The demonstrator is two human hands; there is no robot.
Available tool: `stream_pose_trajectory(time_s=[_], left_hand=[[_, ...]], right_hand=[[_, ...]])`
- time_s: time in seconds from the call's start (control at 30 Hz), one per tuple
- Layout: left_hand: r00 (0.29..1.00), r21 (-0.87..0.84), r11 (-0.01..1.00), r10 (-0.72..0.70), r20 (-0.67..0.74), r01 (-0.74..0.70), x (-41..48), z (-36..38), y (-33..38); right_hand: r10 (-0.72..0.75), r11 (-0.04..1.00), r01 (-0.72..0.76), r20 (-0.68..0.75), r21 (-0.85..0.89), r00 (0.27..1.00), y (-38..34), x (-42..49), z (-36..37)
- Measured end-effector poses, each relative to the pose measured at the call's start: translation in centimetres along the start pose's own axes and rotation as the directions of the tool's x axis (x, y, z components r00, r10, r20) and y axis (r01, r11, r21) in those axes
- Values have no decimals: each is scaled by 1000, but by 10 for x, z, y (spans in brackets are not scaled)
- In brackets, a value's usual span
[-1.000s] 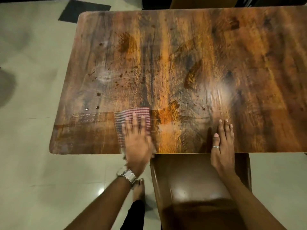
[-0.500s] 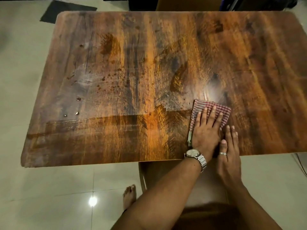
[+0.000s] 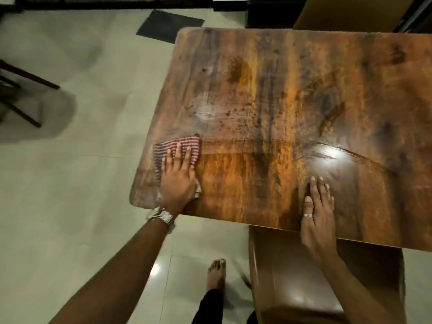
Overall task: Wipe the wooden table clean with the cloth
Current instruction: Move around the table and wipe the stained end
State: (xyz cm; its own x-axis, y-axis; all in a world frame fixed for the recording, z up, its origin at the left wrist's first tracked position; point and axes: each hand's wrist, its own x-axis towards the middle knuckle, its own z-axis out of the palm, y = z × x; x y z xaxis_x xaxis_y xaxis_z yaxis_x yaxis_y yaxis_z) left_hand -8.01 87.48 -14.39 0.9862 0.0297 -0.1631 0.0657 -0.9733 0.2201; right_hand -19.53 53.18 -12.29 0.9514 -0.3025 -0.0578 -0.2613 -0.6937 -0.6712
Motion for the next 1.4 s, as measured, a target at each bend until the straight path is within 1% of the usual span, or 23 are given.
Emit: stream_pose_trajectory(time_s=[0.07,0.13,0.2,0.3,0.37,0.47,0.53,0.6,0.67,0.73,0.77,0.8,0.87,0.93,1.03,1.13,1.23,1.3,1.4], left_hand=[[997,11,997,-74,-4,74,-2,-11,-53],[993,-9,993,-117,-27,116,-6,-18,-85],[988,-27,990,-140,-70,139,-14,-19,-88],[985,-35,990,-142,-94,140,-32,-10,-54],[993,-57,995,-81,-85,77,-50,3,-11],[994,-95,992,76,-79,-83,-76,28,82],[981,-135,972,191,-35,-194,-88,41,148],[946,-135,938,324,5,-320,-97,56,205],[910,-107,906,413,24,-409,-107,70,250],[880,23,880,473,46,-475,-116,77,276],[862,46,861,503,70,-506,-117,79,282],[842,18,844,533,84,-536,-116,79,283],[820,-97,821,569,60,-563,-110,73,271],[849,-148,844,526,43,-516,-107,65,242],[913,-137,907,407,36,-399,-99,44,165],[976,-91,974,213,42,-208,-84,22,57],[998,-62,996,58,-14,-58,-68,-5,-35],[1000,-52,999,8,-20,-9,-56,-14,-69],[999,-48,998,-33,-41,31,-38,-16,-78]], right_hand=[[-10,1000,10,19,-1,1000,-10,-4,10],[-29,1000,29,29,-7,999,-14,-8,15],[-38,999,39,27,-21,999,-11,-11,16],[-33,999,34,22,-19,999,-7,-12,18],[-33,999,33,15,-13,999,-7,-11,17],[-18,1000,18,-13,11,1000,-5,-8,12],[4,1000,-3,-37,18,999,-1,-6,5],[14,1000,-14,-60,4,998,7,-3,-3],[20,1000,-21,-79,-8,997,17,-1,-13],[38,999,-40,-105,-21,994,29,-1,-25],[53,998,-57,-116,-25,992,35,-1,-31],[67,997,-71,-120,-29,990,40,-2,-35],[77,996,-82,-111,-45,991,46,-3,-41],[67,995,-73,-95,-62,993,45,-4,-40],[52,998,-54,-60,-45,997,27,-1,-27],[-5,1000,4,-27,-29,1000,0,5,-5],[-32,999,32,15,-32,999,-20,6,18],[-55,998,57,43,-38,998,-33,4,32],[-56,995,61,63,-81,996,-43,0,45]])
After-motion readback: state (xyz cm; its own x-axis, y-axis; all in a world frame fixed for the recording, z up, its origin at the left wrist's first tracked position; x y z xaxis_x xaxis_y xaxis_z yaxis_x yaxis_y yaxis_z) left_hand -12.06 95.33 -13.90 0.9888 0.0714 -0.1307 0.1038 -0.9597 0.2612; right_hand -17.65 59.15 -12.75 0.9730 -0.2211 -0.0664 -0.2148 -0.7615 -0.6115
